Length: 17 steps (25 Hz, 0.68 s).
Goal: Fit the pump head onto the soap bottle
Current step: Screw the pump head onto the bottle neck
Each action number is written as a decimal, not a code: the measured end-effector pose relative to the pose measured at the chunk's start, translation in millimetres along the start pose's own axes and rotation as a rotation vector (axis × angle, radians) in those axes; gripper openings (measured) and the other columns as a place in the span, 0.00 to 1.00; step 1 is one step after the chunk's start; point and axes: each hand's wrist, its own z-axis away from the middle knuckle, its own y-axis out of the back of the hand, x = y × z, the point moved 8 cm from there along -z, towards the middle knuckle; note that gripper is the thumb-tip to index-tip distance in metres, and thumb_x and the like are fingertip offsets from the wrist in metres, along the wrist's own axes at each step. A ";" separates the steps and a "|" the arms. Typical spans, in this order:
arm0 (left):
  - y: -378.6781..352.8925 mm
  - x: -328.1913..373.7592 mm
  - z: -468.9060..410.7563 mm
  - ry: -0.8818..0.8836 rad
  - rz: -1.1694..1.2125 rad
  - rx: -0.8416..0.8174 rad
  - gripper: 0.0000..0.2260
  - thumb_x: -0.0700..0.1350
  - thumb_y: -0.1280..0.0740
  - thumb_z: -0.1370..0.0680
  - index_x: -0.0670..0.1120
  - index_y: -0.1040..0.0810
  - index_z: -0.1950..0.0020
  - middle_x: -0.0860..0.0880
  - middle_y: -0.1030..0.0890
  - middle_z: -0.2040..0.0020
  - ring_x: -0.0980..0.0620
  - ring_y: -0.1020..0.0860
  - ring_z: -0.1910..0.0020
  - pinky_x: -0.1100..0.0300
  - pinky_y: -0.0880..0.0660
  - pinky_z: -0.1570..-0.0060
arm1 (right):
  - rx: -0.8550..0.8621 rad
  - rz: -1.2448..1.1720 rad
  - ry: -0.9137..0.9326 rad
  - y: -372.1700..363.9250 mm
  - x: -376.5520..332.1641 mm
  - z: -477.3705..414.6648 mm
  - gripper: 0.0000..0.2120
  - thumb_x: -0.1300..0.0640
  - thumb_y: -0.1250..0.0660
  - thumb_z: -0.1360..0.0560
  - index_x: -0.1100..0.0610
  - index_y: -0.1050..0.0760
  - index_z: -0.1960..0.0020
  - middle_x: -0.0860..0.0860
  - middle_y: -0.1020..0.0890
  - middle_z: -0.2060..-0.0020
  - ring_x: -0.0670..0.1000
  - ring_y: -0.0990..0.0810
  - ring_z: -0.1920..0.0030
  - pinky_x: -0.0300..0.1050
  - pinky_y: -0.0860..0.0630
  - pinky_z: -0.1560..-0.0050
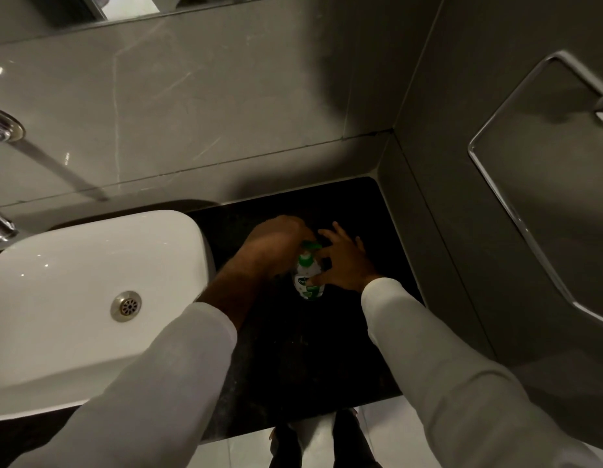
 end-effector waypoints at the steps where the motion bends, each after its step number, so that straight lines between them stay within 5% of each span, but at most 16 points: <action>1: 0.1 2.8 -0.8 -0.040 -0.030 -0.029 0.14 0.45 0.28 0.24 0.51 0.18 0.38 0.48 0.19 0.40 0.46 0.21 0.41 0.55 0.24 0.45 | -0.007 0.003 0.001 -0.1 -0.3 0.2 0.26 0.42 0.22 0.31 0.51 0.16 0.37 0.45 0.43 0.16 0.54 0.58 0.14 0.69 0.61 0.19; 9: -1.3 12.6 -1.4 -0.224 -0.076 -0.187 0.13 0.39 0.30 0.25 0.48 0.15 0.42 0.47 0.17 0.39 0.46 0.20 0.40 0.51 0.24 0.40 | -0.027 0.047 -0.005 1.2 -3.6 6.3 0.24 0.42 0.22 0.30 0.50 0.16 0.37 0.46 0.44 0.15 0.55 0.59 0.14 0.71 0.60 0.19; 17: -12.1 27.5 18.4 -0.267 0.060 -0.133 0.11 0.38 0.28 0.24 0.47 0.14 0.44 0.46 0.16 0.40 0.47 0.17 0.42 0.54 0.22 0.40 | 0.006 0.088 0.045 -7.1 -1.5 22.2 0.25 0.42 0.24 0.28 0.48 0.18 0.33 0.45 0.42 0.16 0.54 0.58 0.14 0.69 0.61 0.18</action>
